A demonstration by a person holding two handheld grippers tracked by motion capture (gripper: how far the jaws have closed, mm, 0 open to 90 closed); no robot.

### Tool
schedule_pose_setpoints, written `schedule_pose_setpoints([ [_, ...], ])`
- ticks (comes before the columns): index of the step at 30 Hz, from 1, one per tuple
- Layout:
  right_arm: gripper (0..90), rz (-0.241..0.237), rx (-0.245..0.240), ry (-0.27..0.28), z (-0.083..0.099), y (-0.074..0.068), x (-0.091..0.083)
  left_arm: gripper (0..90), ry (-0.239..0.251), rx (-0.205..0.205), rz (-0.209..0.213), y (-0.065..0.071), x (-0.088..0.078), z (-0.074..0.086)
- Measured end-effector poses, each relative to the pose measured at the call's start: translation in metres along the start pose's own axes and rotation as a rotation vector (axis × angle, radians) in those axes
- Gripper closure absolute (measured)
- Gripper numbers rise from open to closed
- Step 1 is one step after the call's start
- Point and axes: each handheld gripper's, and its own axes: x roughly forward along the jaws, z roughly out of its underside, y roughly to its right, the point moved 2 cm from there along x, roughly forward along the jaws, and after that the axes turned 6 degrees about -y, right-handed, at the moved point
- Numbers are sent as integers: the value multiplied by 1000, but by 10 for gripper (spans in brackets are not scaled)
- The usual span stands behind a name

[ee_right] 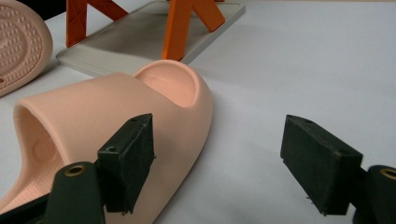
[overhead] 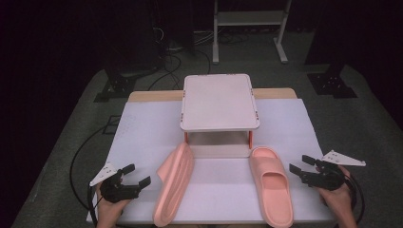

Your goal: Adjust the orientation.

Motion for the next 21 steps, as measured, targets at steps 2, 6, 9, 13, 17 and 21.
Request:
schedule_pose_setpoints([
  [2, 252, -1, -1, 1, 0, 0, 0, 20, -2, 2, 0, 0, 1, 0],
  [6, 252, -5, -6, 5, 0, -1, 0, 45, -15, 18, 4, 3, 4, 0],
  [9, 252, -11, -2, 6, 0, -2, 1, 46, -24, 24, 17, 5, 8, -1],
  [13, 252, -13, -7, 4, 0, -4, 2, 58, -46, 32, 22, 6, 12, -1],
  [17, 252, -14, -8, 5, 0, -4, 2, 87, -59, 44, 21, 7, 15, -1],
  [21, 252, -14, -10, 1, 0, -4, 3, 120, -57, 73, 14, 11, 17, -3],
])
